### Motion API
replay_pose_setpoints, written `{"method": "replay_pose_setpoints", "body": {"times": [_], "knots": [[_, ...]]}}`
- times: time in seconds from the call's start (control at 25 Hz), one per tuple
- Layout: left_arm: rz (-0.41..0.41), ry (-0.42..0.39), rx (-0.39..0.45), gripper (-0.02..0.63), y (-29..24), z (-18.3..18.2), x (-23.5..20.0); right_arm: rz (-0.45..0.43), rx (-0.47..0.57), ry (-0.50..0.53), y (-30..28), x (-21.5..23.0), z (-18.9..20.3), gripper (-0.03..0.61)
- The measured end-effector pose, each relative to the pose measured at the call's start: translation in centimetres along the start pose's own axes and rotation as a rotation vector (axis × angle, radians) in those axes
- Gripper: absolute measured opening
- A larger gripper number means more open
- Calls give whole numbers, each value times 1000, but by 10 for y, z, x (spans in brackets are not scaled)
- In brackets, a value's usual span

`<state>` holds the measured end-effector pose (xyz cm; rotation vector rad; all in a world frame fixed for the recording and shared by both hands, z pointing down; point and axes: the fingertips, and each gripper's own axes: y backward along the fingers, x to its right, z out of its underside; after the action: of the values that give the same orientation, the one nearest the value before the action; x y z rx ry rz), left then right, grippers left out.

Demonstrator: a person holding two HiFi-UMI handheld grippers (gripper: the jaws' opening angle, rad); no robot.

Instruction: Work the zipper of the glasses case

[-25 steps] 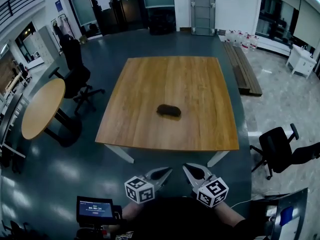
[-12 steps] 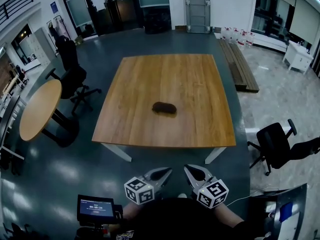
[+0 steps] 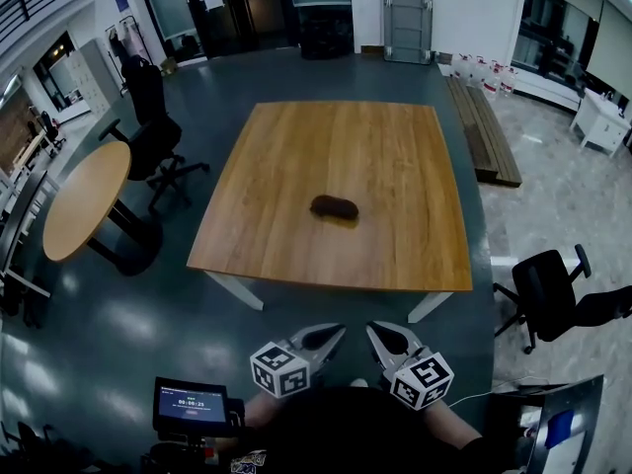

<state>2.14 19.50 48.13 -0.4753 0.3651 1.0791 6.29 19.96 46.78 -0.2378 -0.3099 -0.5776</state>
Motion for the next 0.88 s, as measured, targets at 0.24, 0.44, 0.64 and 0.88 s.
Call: {"method": "replay_pose_setpoints", "body": {"times": [0.24, 0.44, 0.64, 0.88], "knots": [[-10, 22, -2, 3, 0, 2, -1, -10, -13, 1, 0, -2, 2, 6], [-8, 24, -8, 4, -2, 2, 2, -12, -17, 13, 2, -3, 1, 6], [-5, 28, -11, 3, -5, 4, 1, -8, -19, 15, 3, 0, 2, 6], [-2, 32, -12, 3, -4, 2, 6, -5, -23, 17, 7, -3, -2, 6]]}}
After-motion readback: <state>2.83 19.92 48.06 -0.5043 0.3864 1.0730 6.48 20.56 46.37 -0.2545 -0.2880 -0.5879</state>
